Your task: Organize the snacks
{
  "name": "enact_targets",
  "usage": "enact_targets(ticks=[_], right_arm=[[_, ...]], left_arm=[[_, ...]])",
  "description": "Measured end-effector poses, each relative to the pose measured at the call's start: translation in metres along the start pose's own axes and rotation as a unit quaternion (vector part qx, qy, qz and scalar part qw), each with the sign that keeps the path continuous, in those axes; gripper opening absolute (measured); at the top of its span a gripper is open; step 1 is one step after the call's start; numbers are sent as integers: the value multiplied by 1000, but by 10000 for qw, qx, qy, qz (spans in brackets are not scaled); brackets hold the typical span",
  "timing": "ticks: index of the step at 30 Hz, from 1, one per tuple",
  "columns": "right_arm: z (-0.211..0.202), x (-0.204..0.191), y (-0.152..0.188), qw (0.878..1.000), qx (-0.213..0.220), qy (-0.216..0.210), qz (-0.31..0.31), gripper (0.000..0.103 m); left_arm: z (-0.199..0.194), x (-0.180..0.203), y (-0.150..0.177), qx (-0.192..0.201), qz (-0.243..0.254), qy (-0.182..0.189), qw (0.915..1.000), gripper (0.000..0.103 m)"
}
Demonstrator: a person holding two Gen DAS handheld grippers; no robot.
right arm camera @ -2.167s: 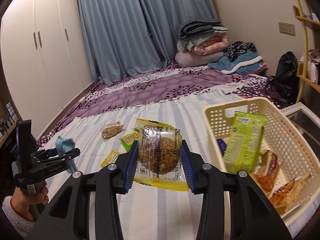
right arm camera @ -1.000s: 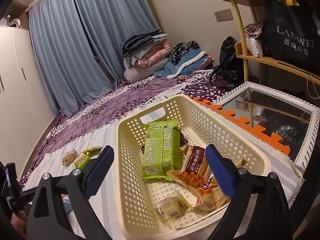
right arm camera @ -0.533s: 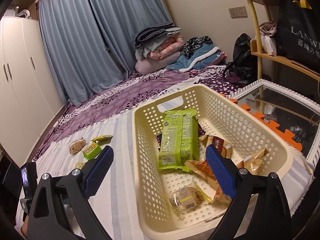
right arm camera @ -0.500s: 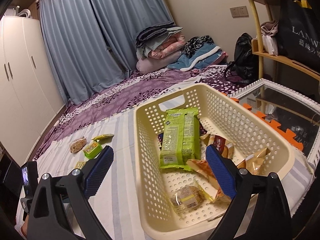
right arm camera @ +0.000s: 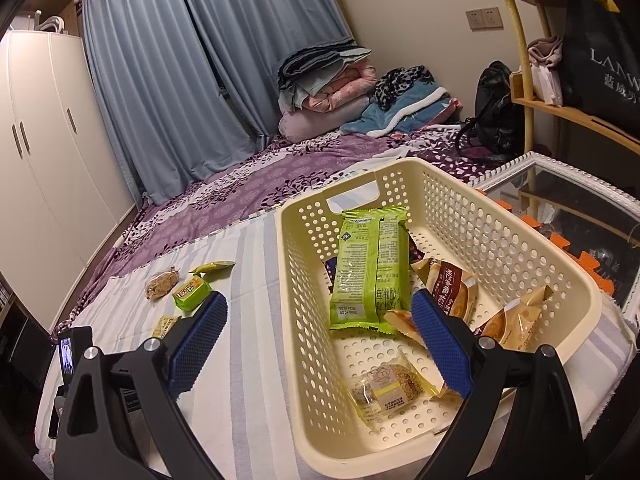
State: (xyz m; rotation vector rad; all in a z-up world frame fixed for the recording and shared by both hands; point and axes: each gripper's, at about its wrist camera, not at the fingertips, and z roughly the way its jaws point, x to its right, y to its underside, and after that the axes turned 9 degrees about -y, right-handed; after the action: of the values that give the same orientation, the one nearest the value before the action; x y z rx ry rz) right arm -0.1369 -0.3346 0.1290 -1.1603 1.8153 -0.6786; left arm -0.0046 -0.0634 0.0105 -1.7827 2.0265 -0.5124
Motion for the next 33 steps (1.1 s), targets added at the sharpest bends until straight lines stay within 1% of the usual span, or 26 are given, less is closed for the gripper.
enact_targets(ticks=[3,6,15,23,33], right_arm=[[-1,0,0,10000,27,-8,2,93],[-4,-1,-1,10000,59,-18,-24,93],[-9,-1,-5,9999,149,-53,-21,93],[-14,1,-8,9997,229,-63,5,93],[-24,12,-11,9992,381,25,92,93]], left_arm=[[-2,-4,-1,76,13,148,9999,74],[-9,-6,-1,227,86,111,9996,73],[-46,-14,-17,646,-9,338,9973,72],[-72,-1,-25,884,124,536,9946,72],[-100,27,-37,1104,411,871,9892,72]])
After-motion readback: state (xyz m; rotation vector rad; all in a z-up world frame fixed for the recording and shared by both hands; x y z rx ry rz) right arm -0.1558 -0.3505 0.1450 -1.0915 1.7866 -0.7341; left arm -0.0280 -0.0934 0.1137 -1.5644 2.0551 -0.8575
